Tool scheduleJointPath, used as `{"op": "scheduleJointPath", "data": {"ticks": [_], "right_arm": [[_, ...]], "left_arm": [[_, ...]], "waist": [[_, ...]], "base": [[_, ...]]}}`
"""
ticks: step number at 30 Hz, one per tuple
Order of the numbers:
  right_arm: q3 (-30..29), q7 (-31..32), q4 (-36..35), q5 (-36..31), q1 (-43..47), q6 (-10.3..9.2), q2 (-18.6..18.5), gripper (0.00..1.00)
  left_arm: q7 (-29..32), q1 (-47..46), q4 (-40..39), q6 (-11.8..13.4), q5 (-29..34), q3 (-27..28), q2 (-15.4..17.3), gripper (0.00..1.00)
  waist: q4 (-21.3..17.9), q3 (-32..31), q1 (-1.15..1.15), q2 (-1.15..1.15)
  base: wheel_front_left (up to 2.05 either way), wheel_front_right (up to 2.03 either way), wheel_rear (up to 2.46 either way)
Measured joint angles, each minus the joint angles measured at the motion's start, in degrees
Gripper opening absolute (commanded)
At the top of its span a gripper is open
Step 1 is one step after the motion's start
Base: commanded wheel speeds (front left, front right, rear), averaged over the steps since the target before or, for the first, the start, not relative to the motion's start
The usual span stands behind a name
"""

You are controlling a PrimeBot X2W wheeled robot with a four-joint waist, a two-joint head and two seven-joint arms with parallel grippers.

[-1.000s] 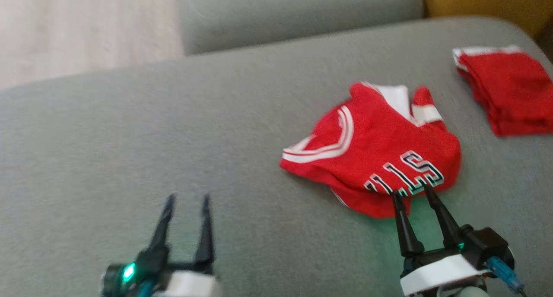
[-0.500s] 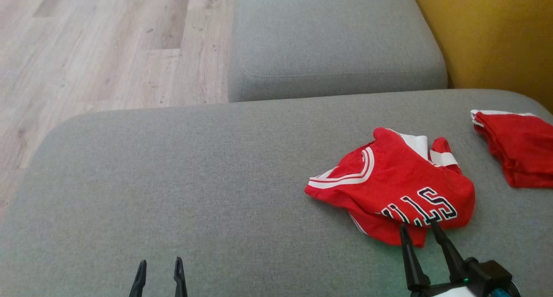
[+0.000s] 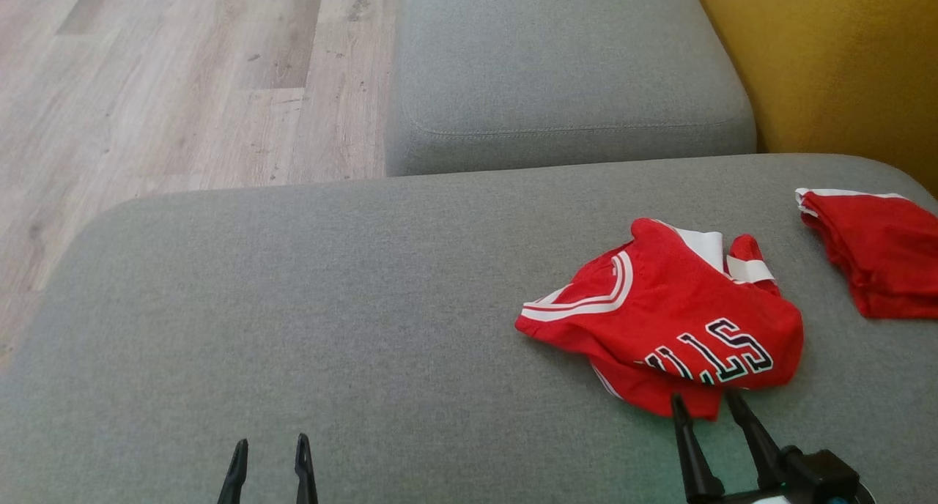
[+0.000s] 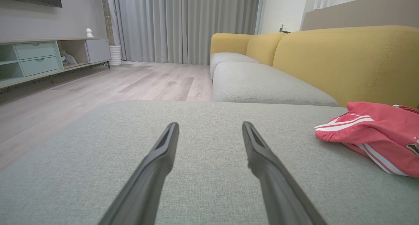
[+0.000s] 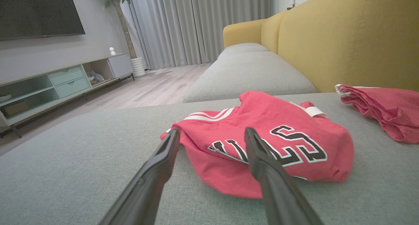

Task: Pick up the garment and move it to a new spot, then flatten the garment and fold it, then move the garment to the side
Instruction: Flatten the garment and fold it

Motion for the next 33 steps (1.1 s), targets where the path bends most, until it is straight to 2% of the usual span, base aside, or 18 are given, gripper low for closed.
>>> {"op": "scheduleJointPath", "data": {"ticks": [19, 25, 29, 33], "right_arm": [[0.1, 0.0, 0.0, 0.2, 0.0, 0.0, 0.0, 1.0], [0.8, 0.0, -0.3, 0.2, -0.2, 0.0, 0.0, 1.0], [1.0, 0.0, -1.3, -0.4, -0.8, 0.0, 0.0, 1.0], [2.2, 0.0, -2.7, -1.8, -3.9, 0.0, 0.0, 1.0]], "left_arm": [[0.0, 0.0, 0.0, -0.2, 0.6, -0.1, 0.0, 1.0], [0.0, -0.9, 0.5, -0.5, 0.3, -1.2, -0.1, 1.0], [0.0, -4.9, 2.2, -1.1, 0.3, -3.9, -0.1, 1.0], [0.0, -13.4, 6.0, -2.3, -0.6, -7.3, -0.1, 1.0]], "waist": [[-0.6, 0.7, 0.01, 0.0], [-2.2, 2.2, 0.01, 0.0], [-4.1, 4.5, 0.01, 0.0], [-6.5, 8.2, 0.01, 0.0]], "base": [[0.0, 0.0, 0.0], [0.0, 0.0, 0.0], [0.0, 0.0, 0.0], [0.0, 0.0, 0.0]]}}
